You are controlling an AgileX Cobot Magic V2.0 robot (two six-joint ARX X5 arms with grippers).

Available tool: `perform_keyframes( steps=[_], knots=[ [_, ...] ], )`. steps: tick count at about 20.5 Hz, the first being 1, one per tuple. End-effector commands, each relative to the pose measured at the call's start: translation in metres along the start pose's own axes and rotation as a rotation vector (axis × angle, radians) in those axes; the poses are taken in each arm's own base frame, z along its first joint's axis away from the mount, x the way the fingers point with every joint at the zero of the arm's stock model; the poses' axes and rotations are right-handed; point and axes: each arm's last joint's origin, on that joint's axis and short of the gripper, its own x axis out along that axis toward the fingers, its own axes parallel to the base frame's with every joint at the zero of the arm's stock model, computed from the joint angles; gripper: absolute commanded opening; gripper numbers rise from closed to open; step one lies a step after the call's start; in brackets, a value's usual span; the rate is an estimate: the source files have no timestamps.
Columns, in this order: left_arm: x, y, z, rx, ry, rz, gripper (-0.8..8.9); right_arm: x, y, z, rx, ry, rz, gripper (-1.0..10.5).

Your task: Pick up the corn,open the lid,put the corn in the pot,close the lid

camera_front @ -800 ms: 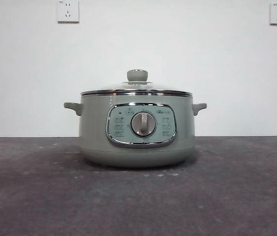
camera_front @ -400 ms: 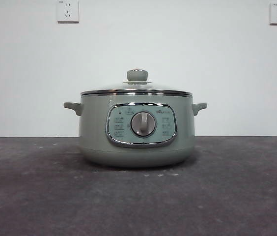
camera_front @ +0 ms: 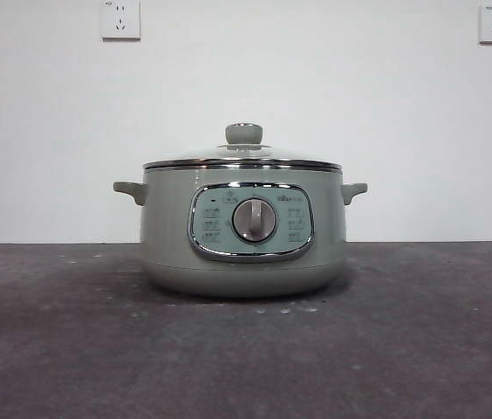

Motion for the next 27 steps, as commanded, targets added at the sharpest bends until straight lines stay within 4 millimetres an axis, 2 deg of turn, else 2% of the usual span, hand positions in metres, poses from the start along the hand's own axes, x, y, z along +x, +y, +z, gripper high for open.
perform_keyframes(
  steps=[1,12,14,17,19,22,24,27],
  knots=[
    [0.0,0.0,0.0,-0.005,0.001,-0.001,-0.04,0.002,-0.001,-0.003,0.011,0.028,-0.031,0.0],
    [0.0,0.003,0.009,0.063,-0.08,0.064,-0.04,0.002,-0.002,-0.003,0.01,0.026,-0.053,0.0],
    [-0.009,0.006,0.014,0.13,-0.173,0.135,-0.04,0.002,-0.002,-0.003,0.01,0.026,-0.052,0.0],
    [-0.039,0.014,0.011,0.232,-0.356,0.269,-0.04,0.002,-0.002,-0.003,0.01,0.025,-0.053,0.0],
    [-0.053,0.016,-0.005,0.25,-0.468,0.33,-0.04,0.002,-0.002,-0.003,0.01,0.026,-0.053,0.0],
    [-0.048,0.022,-0.051,0.228,-0.534,0.501,-0.04,0.002,-0.002,-0.003,0.01,0.026,-0.052,0.0],
    [-0.031,0.027,-0.087,0.194,-0.53,0.593,-0.04,0.002,-0.002,-0.003,0.01,0.026,-0.053,0.0],
    [0.005,0.033,-0.144,0.126,-0.537,0.606,-0.04,0.002,-0.002,-0.003,0.01,0.026,-0.053,0.0]
  ],
)
